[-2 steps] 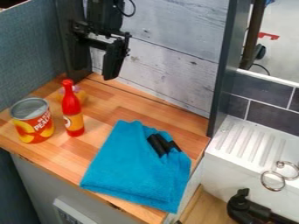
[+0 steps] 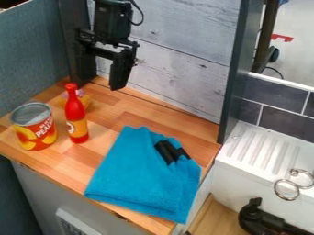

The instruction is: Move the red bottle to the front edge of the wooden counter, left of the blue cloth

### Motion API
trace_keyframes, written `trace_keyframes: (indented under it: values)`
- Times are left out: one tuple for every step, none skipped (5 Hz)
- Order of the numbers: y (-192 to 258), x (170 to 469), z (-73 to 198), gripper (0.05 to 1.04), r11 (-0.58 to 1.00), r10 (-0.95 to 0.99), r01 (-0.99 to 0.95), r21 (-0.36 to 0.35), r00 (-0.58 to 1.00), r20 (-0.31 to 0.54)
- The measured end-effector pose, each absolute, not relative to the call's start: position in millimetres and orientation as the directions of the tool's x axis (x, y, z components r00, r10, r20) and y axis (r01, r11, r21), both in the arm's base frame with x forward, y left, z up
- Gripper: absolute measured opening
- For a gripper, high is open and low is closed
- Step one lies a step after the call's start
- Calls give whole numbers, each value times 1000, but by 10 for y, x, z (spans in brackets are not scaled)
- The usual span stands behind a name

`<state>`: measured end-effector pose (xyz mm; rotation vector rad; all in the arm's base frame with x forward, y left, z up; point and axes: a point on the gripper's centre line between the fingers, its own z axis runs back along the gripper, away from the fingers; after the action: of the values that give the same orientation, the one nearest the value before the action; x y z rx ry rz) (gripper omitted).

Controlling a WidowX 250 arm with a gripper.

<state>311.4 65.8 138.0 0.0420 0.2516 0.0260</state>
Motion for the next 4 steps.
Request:
trace_keyframes:
  values:
    - [825, 3123, 1440, 1001, 997, 58, -45, 68, 978, -198]
    - [992, 3053, 1505, 1001, 995, 54, -37, 96, 982, -179]
    - [1185, 2994, 1590, 1001, 993, 45, -27, 112, 987, -153]
    - [1279, 3000, 1589, 1001, 995, 43, -33, 91, 992, -119]
